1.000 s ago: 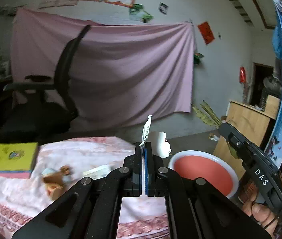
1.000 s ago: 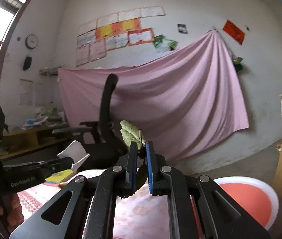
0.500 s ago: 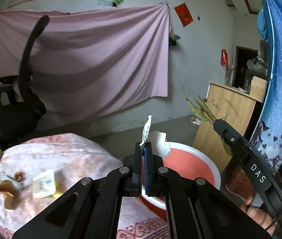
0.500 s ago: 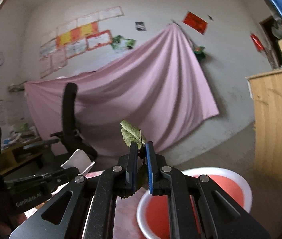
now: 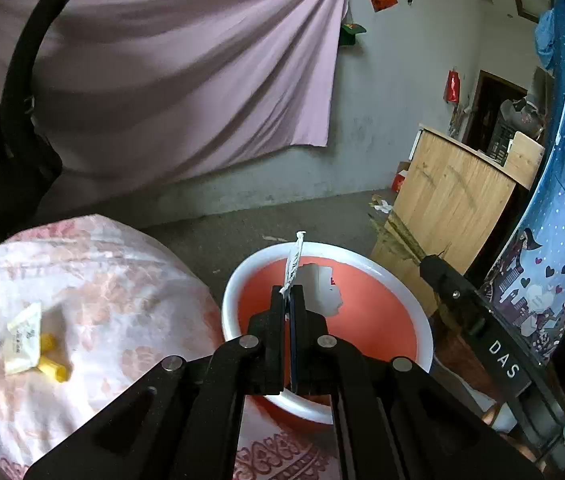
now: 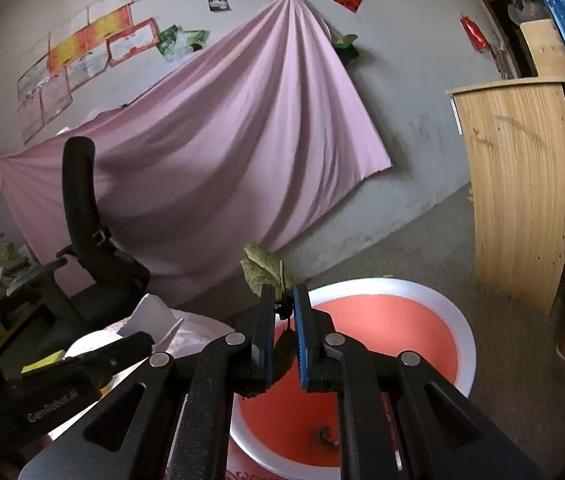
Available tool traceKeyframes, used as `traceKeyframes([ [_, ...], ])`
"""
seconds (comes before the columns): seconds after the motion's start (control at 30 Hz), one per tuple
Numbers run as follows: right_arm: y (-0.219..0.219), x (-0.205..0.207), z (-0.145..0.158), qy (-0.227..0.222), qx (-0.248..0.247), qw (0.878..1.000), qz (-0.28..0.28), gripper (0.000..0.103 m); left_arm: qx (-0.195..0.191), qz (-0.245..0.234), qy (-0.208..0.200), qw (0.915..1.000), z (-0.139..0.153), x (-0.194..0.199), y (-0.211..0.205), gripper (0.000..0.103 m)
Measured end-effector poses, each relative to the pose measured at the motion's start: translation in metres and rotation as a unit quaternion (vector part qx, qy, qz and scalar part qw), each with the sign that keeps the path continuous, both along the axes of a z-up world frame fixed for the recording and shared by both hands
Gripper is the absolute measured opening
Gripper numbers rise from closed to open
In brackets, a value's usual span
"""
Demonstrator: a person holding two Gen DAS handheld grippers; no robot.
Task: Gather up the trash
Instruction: 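Carry the leaf and paper scrap over the orange basin, then open both tools to drop the leaf and paper scrap into the basin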
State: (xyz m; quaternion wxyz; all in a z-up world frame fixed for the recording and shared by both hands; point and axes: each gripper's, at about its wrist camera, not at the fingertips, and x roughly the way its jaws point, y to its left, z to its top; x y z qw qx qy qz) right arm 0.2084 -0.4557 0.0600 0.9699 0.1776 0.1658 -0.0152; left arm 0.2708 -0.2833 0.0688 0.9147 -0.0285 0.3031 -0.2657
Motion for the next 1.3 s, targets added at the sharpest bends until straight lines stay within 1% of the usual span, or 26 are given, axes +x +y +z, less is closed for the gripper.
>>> traceKeyframes([
  [0.07,0.0,0.001,-0.001,0.004,0.002,1.0,0.0,0.008,-0.005,-0.004,0.01,0.9999,-0.001,0.003,-0.003,0.0],
  [0.27,-0.004,0.003,-0.004,0.017,0.007,1.0,0.0,0.008,-0.001,-0.005,0.034,0.9994,-0.005,0.013,-0.01,0.001],
  [0.37,-0.007,0.005,-0.006,0.027,0.006,1.0,-0.005,0.009,0.002,-0.003,0.042,0.9991,-0.008,0.016,-0.012,0.005],
  [0.43,-0.009,0.006,-0.008,0.033,0.008,0.999,-0.006,0.009,0.002,-0.002,0.045,0.999,-0.01,0.017,-0.012,0.014],
  [0.5,-0.011,0.007,-0.01,0.038,0.011,0.999,-0.006,0.009,-0.003,0.0,0.047,0.9989,-0.011,0.016,-0.01,0.02],
  [0.67,-0.011,0.008,-0.011,0.045,0.009,0.999,-0.005,0.009,-0.011,0.009,0.043,0.999,-0.007,0.012,-0.002,0.022],
  [0.73,-0.011,0.009,-0.011,0.046,0.008,0.999,-0.004,0.01,-0.013,0.014,0.039,0.999,-0.005,0.011,0.002,0.029],
  [0.8,-0.009,0.009,-0.011,0.046,0.007,0.999,-0.003,0.012,-0.017,0.021,0.033,0.9991,-0.002,0.008,0.008,0.032],
  [0.87,-0.007,0.009,-0.01,0.045,0.003,0.999,-0.002,0.02,-0.021,0.028,0.028,0.999,0.0,0.006,0.015,0.032],
  [0.9,-0.006,0.008,-0.01,0.043,0.002,0.999,-0.002,0.031,-0.022,0.031,0.027,0.9989,0.002,0.005,0.018,0.033],
  [0.93,-0.006,0.008,-0.009,0.041,0.001,0.999,-0.001,0.034,-0.023,0.034,0.026,0.9988,0.003,0.005,0.022,0.034],
  [1.0,-0.003,0.008,-0.008,0.037,-0.002,0.999,0.002,0.034,-0.025,0.041,0.023,0.9986,0.004,0.003,0.03,0.036],
  [1.07,0.0,0.009,-0.007,0.035,-0.005,0.999,0.005,0.037,-0.026,0.049,0.018,0.9983,0.006,0.0,0.038,0.038],
  [1.13,0.003,0.008,-0.005,0.029,-0.006,1.0,0.009,0.048,-0.028,0.058,0.012,0.9978,0.008,-0.004,0.049,0.042],
  [1.27,0.013,0.007,0.001,0.008,-0.012,1.0,0.018,0.056,-0.035,0.078,-0.004,0.9963,0.014,-0.011,0.07,0.05],
  [1.3,0.017,0.006,0.004,0.001,-0.014,1.0,0.022,0.066,-0.038,0.084,-0.01,0.9957,0.016,-0.014,0.077,0.053],
])
